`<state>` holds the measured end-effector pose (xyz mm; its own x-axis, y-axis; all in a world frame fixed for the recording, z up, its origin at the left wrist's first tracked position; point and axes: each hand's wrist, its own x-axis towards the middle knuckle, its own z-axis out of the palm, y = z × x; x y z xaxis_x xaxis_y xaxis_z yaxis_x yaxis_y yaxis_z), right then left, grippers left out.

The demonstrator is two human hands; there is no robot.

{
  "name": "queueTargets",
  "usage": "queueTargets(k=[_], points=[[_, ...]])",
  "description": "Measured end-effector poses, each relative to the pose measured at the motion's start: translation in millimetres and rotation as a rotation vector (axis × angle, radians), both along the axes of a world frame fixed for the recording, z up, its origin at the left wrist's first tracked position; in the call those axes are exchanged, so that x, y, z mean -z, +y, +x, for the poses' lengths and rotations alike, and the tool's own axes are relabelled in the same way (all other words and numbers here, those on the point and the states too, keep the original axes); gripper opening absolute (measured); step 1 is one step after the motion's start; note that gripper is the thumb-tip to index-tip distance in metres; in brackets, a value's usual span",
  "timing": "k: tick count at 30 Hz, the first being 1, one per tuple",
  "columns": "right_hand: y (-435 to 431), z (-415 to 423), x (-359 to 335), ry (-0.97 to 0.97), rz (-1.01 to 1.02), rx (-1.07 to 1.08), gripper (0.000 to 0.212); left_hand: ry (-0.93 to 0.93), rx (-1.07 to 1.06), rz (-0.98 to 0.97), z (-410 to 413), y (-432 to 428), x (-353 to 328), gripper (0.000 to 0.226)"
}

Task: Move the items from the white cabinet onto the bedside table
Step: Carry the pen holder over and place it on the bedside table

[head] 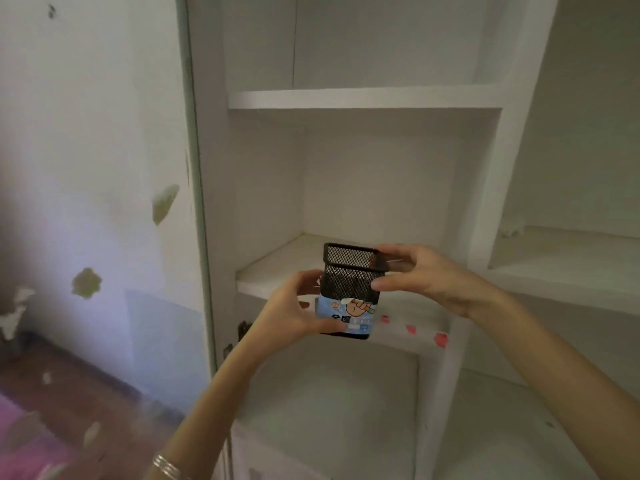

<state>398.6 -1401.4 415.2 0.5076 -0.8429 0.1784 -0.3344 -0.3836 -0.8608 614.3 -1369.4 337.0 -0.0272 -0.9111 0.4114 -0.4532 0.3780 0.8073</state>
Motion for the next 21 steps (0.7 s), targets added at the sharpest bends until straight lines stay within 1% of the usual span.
queueTargets(k=[3, 6, 7, 9, 10, 13, 17, 21], points=[[28, -4, 1, 0.029, -0.046, -0.097, 0.064, -0.015, -0.06, 0.016, -13, 41, 6, 0.076], [56, -12, 10, 0.003, -0.046, -0.192, 0.042, 0.02, -0.123, 0.053, -25, 87, 16, 0.084], [66, -14, 16, -0.001, -0.035, -0.224, 0.041, 0.024, -0.145, 0.065, -29, 105, 22, 0.084], [82, -18, 30, 0.016, -0.004, -0.279, 0.049, 0.035, -0.195, 0.1, -36, 136, 37, 0.084], [93, -18, 43, 0.052, 0.012, -0.317, 0.049, 0.047, -0.233, 0.121, -41, 159, 47, 0.084], [114, -11, 73, 0.093, 0.07, -0.405, 0.029, 0.064, -0.28, 0.205, -45, 203, 76, 0.082], [151, 8, 107, 0.151, 0.178, -0.568, 0.022, 0.101, -0.433, 0.286, -49, 273, 109, 0.087], [191, 39, 134, 0.191, 0.302, -0.679, 0.027, 0.148, -0.577, 0.328, -49, 342, 129, 0.068]])
